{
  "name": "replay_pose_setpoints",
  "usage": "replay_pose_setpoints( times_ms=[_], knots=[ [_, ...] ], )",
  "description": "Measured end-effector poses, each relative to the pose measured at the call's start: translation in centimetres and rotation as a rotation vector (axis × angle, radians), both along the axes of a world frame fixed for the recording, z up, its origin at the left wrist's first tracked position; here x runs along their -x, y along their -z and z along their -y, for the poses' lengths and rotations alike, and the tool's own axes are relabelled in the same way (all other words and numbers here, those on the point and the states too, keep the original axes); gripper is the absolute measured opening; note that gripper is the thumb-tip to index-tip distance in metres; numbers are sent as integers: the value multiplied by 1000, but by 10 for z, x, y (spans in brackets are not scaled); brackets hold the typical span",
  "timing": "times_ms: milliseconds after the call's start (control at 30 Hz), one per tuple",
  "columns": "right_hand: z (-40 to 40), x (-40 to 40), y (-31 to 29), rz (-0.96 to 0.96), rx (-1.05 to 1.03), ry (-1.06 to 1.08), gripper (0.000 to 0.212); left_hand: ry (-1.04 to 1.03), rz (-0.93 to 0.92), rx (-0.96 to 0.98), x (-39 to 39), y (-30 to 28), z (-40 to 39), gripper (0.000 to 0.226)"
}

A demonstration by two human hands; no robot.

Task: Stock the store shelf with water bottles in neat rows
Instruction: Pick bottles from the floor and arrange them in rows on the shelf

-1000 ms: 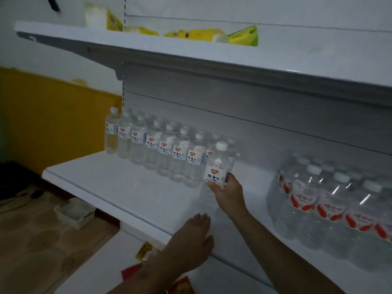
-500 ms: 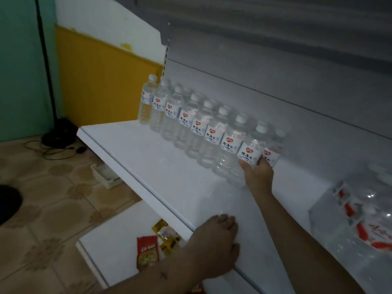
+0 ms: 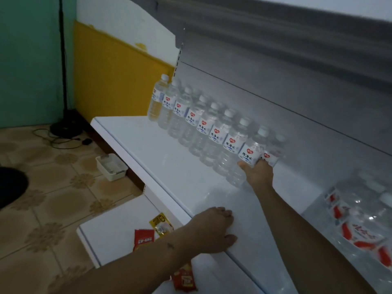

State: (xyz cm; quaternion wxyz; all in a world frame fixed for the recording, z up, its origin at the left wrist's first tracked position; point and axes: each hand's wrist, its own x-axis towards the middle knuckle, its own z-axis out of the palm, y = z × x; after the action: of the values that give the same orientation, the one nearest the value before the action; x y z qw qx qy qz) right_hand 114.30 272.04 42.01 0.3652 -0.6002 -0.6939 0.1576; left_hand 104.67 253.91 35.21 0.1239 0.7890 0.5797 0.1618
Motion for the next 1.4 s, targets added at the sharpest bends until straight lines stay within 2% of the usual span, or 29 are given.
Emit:
replay_pose_setpoints(
  times_ms=[100, 200, 267, 367, 433, 533, 633, 767, 933, 1200, 1400],
  knots=[
    [8, -4, -7, 106, 91, -28, 50, -26, 26, 53, 1, -3, 2, 61],
    [25, -9, -10, 109, 178, -24, 58, -55, 163, 93, 3, -15, 12, 63],
    [52, -7, -14, -102, 252, -53, 60, -106, 326, 93, 9, -21, 26, 58],
    [110, 8, -15, -473, 447, -171, 66, -236, 523, -36, 36, -16, 64, 62],
    [149, 26, -5, -501, 434, -242, 63, -304, 552, -98, 69, -3, 97, 63],
    [209, 76, 21, -364, 321, -423, 55, -446, 571, -125, 131, 18, 156, 61],
    [267, 145, 58, -169, 305, -647, 53, -668, 657, -152, 191, 37, 223, 51],
    [338, 241, 111, -22, 459, -903, 55, -1007, 735, -164, 265, 74, 328, 53],
    [434, 350, 184, 119, 630, -1128, 54, -1374, 768, -147, 334, 154, 479, 52],
    [581, 490, 332, 431, 783, -1426, 50, -1878, 968, -66, 348, 326, 653, 47],
    [685, 537, 469, 719, 892, -1612, 45, -2261, 1198, 6, 315, 439, 733, 47]
  ],
)
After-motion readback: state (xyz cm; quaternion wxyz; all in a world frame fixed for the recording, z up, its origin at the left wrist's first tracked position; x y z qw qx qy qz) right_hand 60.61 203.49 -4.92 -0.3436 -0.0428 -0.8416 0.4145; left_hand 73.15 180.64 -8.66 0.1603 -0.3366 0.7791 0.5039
